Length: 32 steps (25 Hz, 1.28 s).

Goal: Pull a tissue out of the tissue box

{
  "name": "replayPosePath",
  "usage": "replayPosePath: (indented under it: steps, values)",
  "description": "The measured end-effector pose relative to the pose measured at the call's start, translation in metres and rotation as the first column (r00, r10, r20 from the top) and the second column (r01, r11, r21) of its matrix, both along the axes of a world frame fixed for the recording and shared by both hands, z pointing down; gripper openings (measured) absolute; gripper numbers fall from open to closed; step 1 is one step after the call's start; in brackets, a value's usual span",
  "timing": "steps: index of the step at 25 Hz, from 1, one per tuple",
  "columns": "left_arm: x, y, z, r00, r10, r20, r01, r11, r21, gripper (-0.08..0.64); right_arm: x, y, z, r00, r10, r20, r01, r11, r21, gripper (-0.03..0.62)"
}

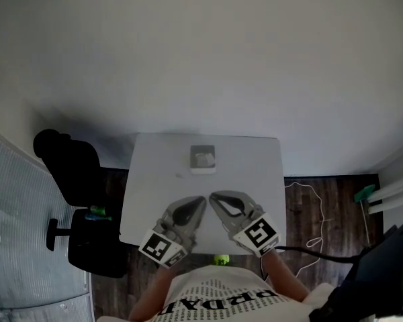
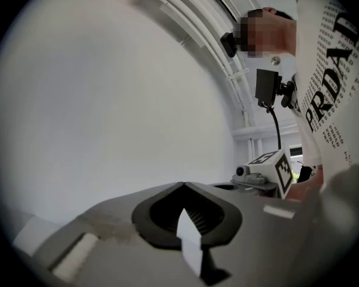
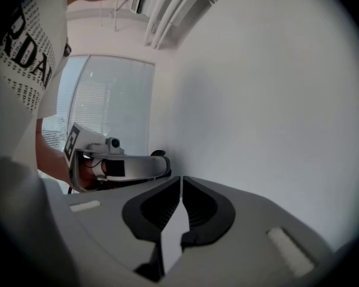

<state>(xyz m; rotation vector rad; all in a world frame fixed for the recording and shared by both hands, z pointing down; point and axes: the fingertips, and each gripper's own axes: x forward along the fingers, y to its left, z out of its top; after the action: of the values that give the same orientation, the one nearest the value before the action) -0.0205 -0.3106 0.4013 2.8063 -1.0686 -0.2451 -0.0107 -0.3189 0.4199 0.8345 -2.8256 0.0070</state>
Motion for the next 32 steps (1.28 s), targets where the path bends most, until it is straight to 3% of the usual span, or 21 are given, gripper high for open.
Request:
replayPosePath:
  steps: [11,18,27,32]
  values:
    - [-0.036,-0.043,0.013,0.998,0.069,0.001,-0.069,0.998,-0.015,-0.009,-0.037,-0.039,0.013,0.997,0.061,-0.041,-0.063,0.997,-0.038,0.009]
    - [-0.048,-0.045,0.022,0.995,0.096,0.027,-0.096,0.995,-0.002,-0.008,-0.049,-0.046,0.021,0.992,0.109,-0.069,-0.112,0.993,-0.046,0.009]
    - [-0.039,-0.036,0.025,0.997,0.048,0.053,-0.048,0.999,0.006,-0.009,-0.030,-0.050,0.027,0.991,0.111,-0.079,-0.114,0.993,-0.037,0.014]
    - [-0.030,-0.042,0.034,0.998,0.030,0.063,-0.029,0.999,-0.017,-0.009,-0.025,-0.060,0.038,0.991,0.099,-0.090,-0.104,0.993,-0.048,0.067]
